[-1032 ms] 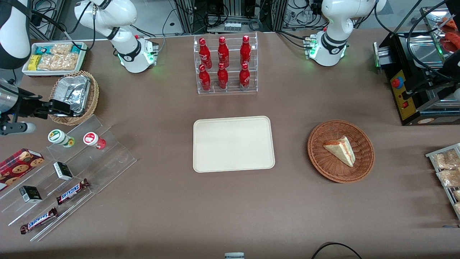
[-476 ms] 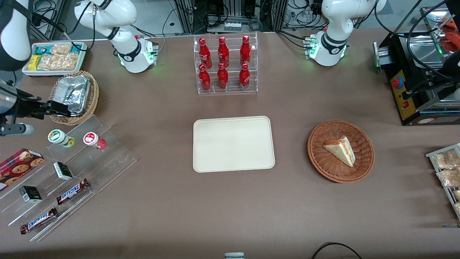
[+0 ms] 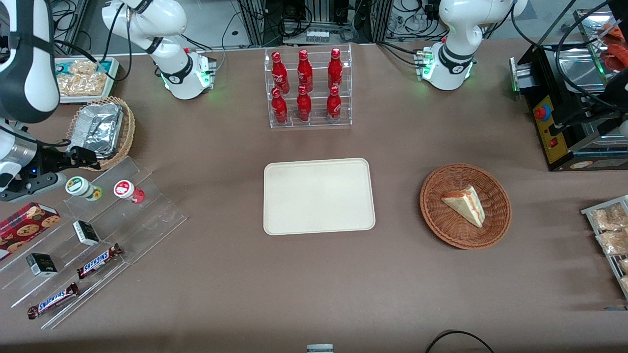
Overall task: Place green gum on tray
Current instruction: 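Lower the right gripper over the green-and-white gum container on the acrylic rack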
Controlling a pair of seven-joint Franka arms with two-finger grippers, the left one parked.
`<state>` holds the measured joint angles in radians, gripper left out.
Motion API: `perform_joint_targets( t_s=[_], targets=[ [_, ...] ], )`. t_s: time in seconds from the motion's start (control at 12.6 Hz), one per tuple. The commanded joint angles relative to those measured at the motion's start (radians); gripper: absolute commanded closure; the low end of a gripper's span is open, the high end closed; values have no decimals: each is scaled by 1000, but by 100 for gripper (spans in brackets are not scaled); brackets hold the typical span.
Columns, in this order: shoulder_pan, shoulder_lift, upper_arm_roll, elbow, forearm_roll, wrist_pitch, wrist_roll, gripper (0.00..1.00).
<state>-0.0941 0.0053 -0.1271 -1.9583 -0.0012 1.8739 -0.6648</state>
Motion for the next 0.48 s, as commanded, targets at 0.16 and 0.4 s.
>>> perform_joint_targets(
  t_s=[0.16, 0.4],
  targets=[
    [-59, 7, -3, -83, -13, 171, -378, 0],
    [-79, 10, -8, -125, -13, 238, -430, 0]
  ],
)
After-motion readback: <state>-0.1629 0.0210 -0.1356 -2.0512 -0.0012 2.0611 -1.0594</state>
